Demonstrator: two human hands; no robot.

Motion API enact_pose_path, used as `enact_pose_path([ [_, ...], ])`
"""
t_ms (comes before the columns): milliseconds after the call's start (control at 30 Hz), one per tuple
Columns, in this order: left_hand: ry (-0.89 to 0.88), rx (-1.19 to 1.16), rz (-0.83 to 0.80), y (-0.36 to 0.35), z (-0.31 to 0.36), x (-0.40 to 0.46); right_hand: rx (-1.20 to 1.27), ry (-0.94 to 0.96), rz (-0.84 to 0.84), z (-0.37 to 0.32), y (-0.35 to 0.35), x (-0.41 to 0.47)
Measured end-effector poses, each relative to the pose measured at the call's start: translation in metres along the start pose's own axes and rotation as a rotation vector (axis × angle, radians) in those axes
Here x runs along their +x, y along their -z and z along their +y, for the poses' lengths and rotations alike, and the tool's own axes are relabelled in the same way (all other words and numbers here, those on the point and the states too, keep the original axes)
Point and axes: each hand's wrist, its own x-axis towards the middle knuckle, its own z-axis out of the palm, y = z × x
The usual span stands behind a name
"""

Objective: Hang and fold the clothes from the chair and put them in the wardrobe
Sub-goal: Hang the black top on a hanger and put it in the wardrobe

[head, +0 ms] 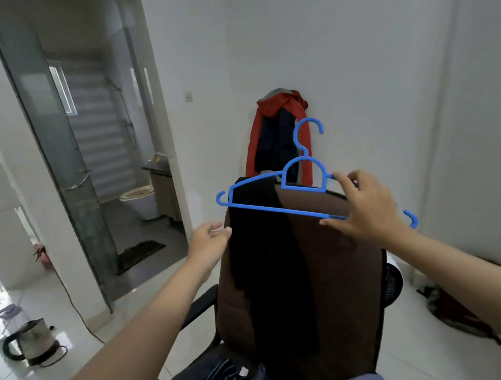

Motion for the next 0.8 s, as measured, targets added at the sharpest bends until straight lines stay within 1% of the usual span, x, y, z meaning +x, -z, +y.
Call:
enact_pose_path([
  [133,-0.015,-0.003,-0.07,-0.027,-0.008,0.026,-0.065,-0.072,-0.034,0.004,-0.008,0.009],
  [233,-0.031,0.019,-0.091,-0.052,-0.015,0.048,-0.089,-0.121,-0.033,0.011,-0.019,0.023],
  [467,-0.09,0.064,-0.026,-0.108,-0.02,0.1,-0.083,-0.19,-0.043,0.032,-0.056,0.056],
  [633,-0.117,0.117,0.023,-0.13,-0.026,0.14,-0.066,-0.224,-0.082,0.045,-0.083,0.065],
  [800,-0.144,0.166,0.087,-0.145,-0.032,0.157,-0.055,-0.253,-0.149,0.049,-0.101,0.06],
])
